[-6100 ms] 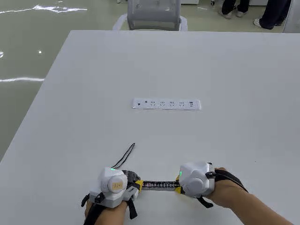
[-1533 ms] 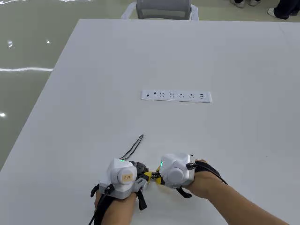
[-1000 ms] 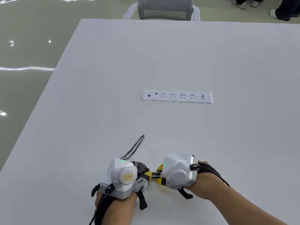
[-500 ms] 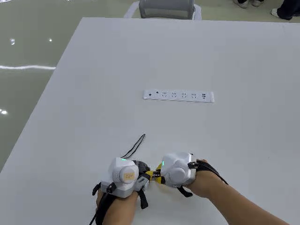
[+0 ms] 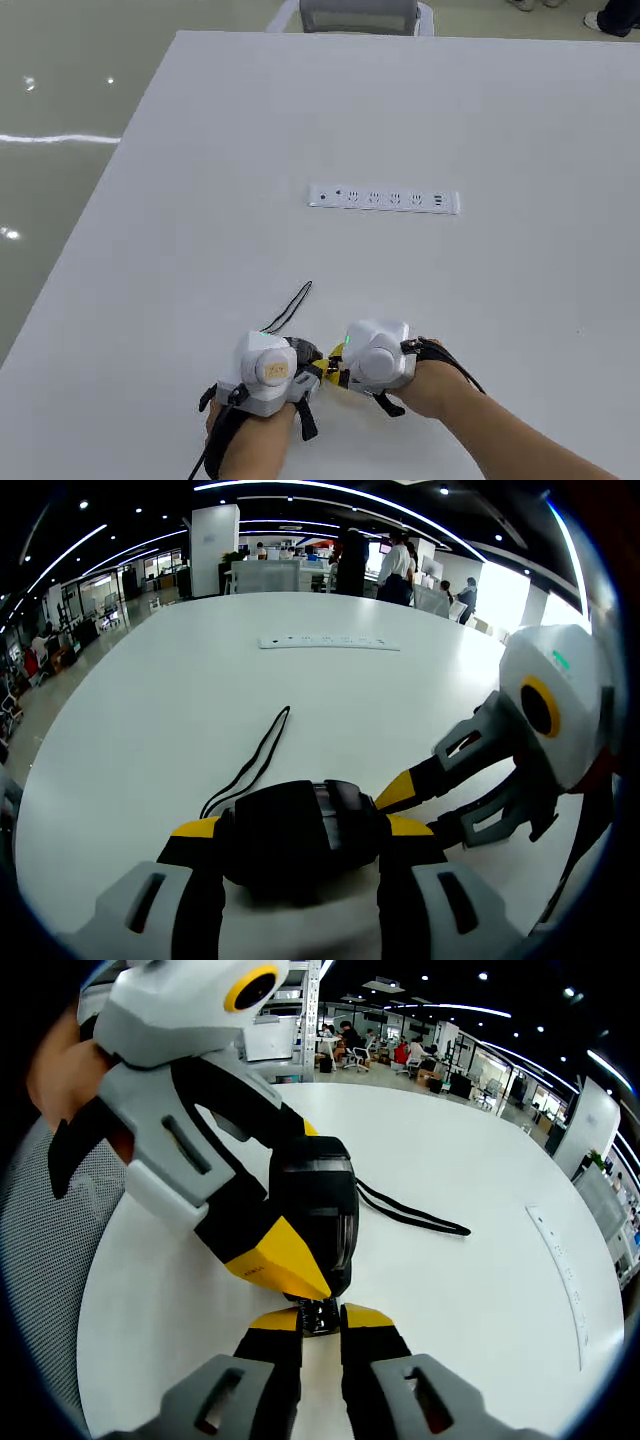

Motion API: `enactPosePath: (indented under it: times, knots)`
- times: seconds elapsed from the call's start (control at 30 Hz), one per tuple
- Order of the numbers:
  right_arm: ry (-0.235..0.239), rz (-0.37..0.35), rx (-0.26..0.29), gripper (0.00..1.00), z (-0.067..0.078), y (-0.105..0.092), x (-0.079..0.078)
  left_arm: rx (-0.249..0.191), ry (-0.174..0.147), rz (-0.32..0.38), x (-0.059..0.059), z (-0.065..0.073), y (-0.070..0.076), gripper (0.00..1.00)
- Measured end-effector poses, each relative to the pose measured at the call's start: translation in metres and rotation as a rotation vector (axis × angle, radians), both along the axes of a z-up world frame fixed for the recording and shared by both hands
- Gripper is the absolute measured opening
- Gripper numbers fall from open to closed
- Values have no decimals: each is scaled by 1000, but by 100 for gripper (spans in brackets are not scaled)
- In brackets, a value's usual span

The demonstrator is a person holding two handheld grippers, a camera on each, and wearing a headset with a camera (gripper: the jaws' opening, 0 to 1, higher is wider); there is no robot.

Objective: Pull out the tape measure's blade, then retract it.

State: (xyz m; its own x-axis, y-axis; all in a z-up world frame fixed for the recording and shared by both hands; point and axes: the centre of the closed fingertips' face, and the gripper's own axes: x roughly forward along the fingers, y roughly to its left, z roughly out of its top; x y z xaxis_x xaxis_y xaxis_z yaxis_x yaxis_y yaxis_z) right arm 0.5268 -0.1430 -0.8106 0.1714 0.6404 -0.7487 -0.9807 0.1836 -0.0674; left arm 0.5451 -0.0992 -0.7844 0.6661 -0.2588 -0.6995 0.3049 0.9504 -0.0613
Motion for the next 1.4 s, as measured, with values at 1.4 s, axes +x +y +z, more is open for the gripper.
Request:
enactPosePath:
  times: [1.4]
  knots:
    - [7, -15, 49, 14, 2, -3, -4, -4, -6, -10, -1, 1, 1, 59]
